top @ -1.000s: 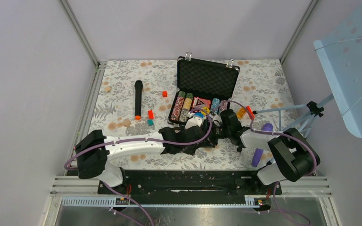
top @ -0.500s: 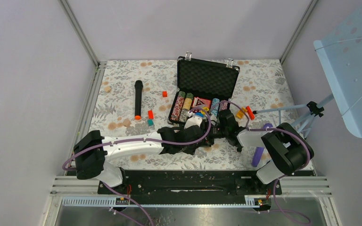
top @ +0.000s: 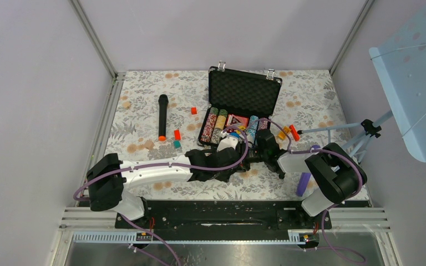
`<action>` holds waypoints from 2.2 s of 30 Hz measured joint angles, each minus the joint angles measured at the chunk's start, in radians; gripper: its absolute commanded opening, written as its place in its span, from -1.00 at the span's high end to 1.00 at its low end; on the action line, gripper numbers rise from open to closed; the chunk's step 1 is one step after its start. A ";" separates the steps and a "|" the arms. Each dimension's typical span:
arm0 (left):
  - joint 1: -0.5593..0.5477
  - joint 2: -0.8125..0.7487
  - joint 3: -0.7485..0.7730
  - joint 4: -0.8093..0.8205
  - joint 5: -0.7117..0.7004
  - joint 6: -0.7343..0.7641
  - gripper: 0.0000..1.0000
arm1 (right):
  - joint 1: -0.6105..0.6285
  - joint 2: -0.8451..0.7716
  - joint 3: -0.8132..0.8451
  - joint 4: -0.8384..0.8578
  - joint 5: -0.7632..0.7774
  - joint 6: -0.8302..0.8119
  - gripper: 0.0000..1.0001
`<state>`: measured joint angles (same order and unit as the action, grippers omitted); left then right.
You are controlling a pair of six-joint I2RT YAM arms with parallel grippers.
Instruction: Pack up texas hold em set
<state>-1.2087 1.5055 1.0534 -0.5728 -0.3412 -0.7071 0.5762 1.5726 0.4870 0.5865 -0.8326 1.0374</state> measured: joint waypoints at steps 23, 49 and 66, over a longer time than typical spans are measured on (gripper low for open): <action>0.000 -0.005 0.000 0.001 0.000 0.000 0.45 | 0.000 0.000 -0.010 0.035 -0.027 0.007 0.36; 0.000 -0.008 0.000 0.006 0.000 0.003 0.10 | 0.000 0.008 -0.040 0.090 -0.049 0.028 1.00; 0.484 -0.479 -0.031 -0.089 0.099 0.023 -0.56 | 0.048 -0.115 0.474 -0.558 0.229 -0.563 1.00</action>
<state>-0.7250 1.0264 1.0229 -0.6617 -0.2424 -0.6842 0.6239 1.4578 0.9611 0.0280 -0.6041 0.4747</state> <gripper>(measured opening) 0.773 0.101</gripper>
